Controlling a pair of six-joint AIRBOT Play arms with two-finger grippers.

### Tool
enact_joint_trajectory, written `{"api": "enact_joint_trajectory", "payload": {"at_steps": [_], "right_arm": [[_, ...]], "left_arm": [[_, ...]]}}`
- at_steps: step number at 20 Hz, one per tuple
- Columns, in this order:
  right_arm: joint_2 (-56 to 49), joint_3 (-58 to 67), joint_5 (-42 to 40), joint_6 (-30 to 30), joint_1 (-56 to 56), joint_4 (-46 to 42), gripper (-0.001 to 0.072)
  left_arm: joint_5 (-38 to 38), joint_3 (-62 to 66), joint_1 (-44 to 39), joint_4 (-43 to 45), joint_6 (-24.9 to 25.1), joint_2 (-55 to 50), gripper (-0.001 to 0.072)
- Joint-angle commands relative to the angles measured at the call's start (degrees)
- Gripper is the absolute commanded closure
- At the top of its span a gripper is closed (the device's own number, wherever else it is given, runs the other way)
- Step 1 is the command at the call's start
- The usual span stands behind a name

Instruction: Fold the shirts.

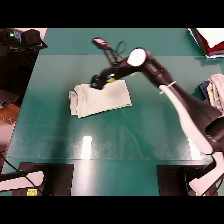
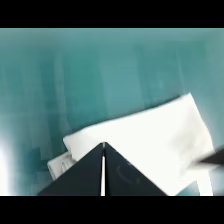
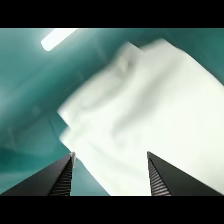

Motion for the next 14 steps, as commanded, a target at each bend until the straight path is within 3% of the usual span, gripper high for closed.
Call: {"api": "enact_joint_trajectory", "payload": {"at_steps": [1, 2, 3, 4, 8, 14], "right_arm": [[5.6, -10.73, 4.76, 2.08, -10.25, -3.56, 0.0184], [6.6, -14.12, 4.79, 3.61, -14.1, -3.52, 0.0183], [7.17, -16.87, 4.79, 4.7, -17.44, -2.71, 0.0135], [7.3, -19.37, 5.05, 4.72, -21.05, -0.59, -0.0008], [4.39, -24.68, 4.63, 4.46, -28.28, 10.25, 0.0], [-7.17, -18.34, 7.8, 4.31, -23.15, 16.68, 0.0001]], "left_arm": [[-3.04, 0.04, 0.52, 0.26, 0.22, 0.52, 0.0679], [-2.99, 0.04, 0.52, 0.24, 0.22, 0.52, 0.0679], [-2.99, 0.04, 0.37, 0.22, 0.2, 0.52, 0.0679], [-2.99, 0.02, 0.35, 0.02, 0.2, 0.52, 0.0679], [-2.27, -0.59, 0.35, -0.59, 0.2, 0.5, 0.0679], [-2.6, -0.76, 0.37, -0.63, 0.39, 0.5, 0.0679]]}}
